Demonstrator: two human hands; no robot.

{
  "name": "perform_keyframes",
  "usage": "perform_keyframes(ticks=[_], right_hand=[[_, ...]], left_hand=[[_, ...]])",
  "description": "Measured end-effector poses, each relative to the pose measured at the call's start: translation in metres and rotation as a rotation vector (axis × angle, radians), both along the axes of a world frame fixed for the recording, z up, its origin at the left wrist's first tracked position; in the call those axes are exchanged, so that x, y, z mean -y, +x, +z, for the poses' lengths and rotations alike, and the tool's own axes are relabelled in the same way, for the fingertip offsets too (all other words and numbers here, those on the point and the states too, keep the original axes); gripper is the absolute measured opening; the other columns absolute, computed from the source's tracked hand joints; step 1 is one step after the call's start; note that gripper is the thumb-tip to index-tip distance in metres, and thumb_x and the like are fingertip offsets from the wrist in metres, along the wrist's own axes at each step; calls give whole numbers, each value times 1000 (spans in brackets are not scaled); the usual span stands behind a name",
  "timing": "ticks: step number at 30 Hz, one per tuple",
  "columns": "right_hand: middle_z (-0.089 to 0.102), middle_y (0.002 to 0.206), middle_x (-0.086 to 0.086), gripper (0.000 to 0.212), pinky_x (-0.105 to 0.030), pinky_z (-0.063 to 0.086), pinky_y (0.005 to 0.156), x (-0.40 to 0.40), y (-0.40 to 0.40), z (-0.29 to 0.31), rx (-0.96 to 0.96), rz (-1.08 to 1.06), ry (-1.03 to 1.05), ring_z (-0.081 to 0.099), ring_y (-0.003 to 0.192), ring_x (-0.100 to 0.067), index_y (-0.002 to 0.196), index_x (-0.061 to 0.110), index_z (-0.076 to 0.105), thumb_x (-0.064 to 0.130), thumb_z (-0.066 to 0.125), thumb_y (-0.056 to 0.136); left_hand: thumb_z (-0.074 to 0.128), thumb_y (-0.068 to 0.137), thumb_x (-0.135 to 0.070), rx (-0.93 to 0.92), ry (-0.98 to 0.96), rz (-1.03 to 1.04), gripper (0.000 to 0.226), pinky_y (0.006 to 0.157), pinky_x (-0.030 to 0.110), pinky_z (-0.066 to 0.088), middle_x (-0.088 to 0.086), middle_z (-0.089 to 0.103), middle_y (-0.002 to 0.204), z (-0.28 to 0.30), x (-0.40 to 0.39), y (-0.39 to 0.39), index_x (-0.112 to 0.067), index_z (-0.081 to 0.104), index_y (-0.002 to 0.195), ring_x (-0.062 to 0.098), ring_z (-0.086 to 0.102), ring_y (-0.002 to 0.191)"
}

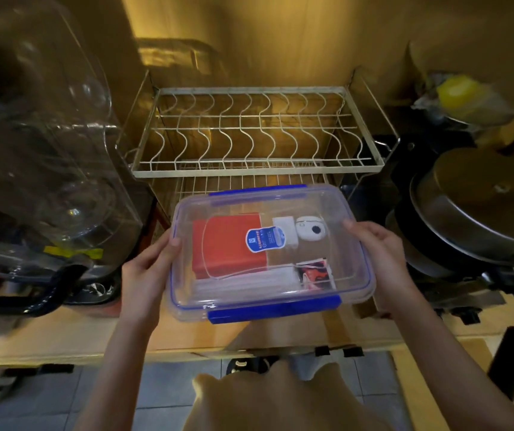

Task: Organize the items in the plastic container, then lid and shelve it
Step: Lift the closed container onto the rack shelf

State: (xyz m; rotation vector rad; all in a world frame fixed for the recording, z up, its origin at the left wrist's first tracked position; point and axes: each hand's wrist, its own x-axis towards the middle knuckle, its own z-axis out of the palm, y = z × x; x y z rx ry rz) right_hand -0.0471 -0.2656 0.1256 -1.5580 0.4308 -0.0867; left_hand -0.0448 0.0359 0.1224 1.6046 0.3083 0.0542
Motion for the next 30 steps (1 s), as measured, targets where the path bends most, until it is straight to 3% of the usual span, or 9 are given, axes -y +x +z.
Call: perform_keyframes(ticks=[2, 4, 10, 11, 14, 18, 24, 27, 30], right_hand=[[72, 71, 2, 14, -21, 56, 56, 3, 1, 21, 60, -17, 58, 70, 65, -9, 83, 14, 66, 27, 68, 79], [72, 74, 2, 23, -22, 58, 57, 4, 2, 44, 106, 7, 102, 70, 67, -10, 86, 13, 65, 32, 68, 74], [70, 103, -17, 53, -44, 55, 85, 3, 25, 87, 171, -58, 175, 68, 94, -31, 106, 5, 67, 38, 74, 65], [71, 98, -16, 53, -43, 55, 86, 2, 31, 92, 187, -65, 192, 69, 92, -30, 102, 5, 68, 39, 76, 62], [74, 78, -4, 21, -35, 59, 77, 0, 51, 107, 228, -63, 232, 72, 77, -20, 84, 10, 71, 28, 73, 74], [74, 72, -3, 16, -25, 60, 64, -6, 75, 118, 282, 13, 237, 72, 70, -16, 82, 10, 72, 26, 66, 83], [74, 75, -6, 43, -31, 56, 67, -19, 117, 116, 177, -91, 289, 72, 69, -20, 101, -1, 67, 28, 78, 70], [75, 81, -9, 47, -30, 56, 63, -26, 131, 109, 164, -57, 261, 72, 70, -19, 103, -3, 65, 30, 76, 72], [73, 98, -17, 50, -33, 56, 70, -29, 145, 103, 137, -40, 247, 71, 81, -26, 107, -2, 64, 32, 75, 73]], left_hand=[[59, 81, -33, 50, 2, -30, 38, 77, 25, 59, -4, 73, 101, 25, 1, -1, -21, 62, 117, 9, 70, 92], [58, 83, -29, 99, -14, -19, 29, 65, 18, 59, -9, 77, 86, 49, 3, -1, -23, 65, 110, 6, 72, 81], [55, 88, -23, 190, -37, 20, 15, 46, 11, 50, -12, 74, 63, 102, 14, 11, -19, 69, 90, 1, 69, 58], [57, 88, -23, 196, -46, 32, 15, 46, 11, 50, -11, 74, 61, 108, 14, 17, -17, 70, 89, 1, 69, 57], [60, 86, -27, 187, -40, 31, 20, 46, 14, 51, -6, 74, 62, 124, 11, 38, -13, 72, 94, 5, 69, 56], [56, 88, -21, 153, -18, -24, 14, 42, 13, 49, -4, 73, 57, 140, 9, 62, -18, 69, 89, 7, 66, 49], [57, 86, -23, 57, 157, -51, 23, 71, 35, 53, 14, 71, 90, 146, 1, 99, -11, 65, 103, 29, 67, 79], [56, 87, -27, -9, 202, -49, 27, 61, 29, 51, 13, 69, 96, 144, 0, 118, -13, 58, 109, 24, 67, 78], [58, 86, -32, -73, 228, -46, 43, 71, 34, 54, 13, 66, 105, 139, -1, 135, -13, 51, 123, 24, 67, 86]])
